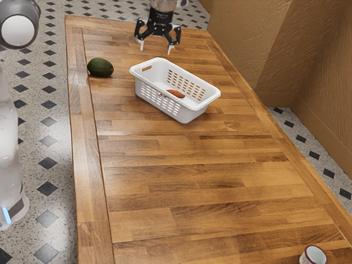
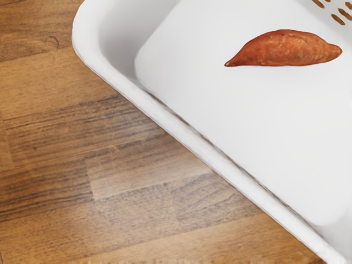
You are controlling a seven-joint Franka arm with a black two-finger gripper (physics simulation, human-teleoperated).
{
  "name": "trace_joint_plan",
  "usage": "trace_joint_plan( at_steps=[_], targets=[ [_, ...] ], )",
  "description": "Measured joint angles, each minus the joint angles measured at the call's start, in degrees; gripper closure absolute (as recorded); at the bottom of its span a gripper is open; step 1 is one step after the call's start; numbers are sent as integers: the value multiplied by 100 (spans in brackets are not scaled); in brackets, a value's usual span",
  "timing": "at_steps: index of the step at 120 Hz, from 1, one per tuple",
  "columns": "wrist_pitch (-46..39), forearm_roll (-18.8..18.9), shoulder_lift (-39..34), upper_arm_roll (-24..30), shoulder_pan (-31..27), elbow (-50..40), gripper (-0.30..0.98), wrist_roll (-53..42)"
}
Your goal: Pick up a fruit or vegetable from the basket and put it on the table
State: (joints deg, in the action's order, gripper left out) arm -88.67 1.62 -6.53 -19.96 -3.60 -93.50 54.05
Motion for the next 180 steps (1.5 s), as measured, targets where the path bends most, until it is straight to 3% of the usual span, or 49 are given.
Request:
trace_joint_plan(
  at_steps=[16, 22, 44, 74, 122, 180],
  targets=[
    [27, 11, -7, 88, 289, 40, 0, -603],
    [31, 187, 13, 152, 445, 86, 0, -875],
    [1, 595, 1077, 146, 626, 894, 0, -2054],
    [-670, 704, 1487, 149, -322, 805, 0, -3472],
    [-1903, 612, 1658, 326, -539, 293, 0, -5207],
    [-2319, -18, 1769, 379, -703, -214, 0, -6671]
  ],
)
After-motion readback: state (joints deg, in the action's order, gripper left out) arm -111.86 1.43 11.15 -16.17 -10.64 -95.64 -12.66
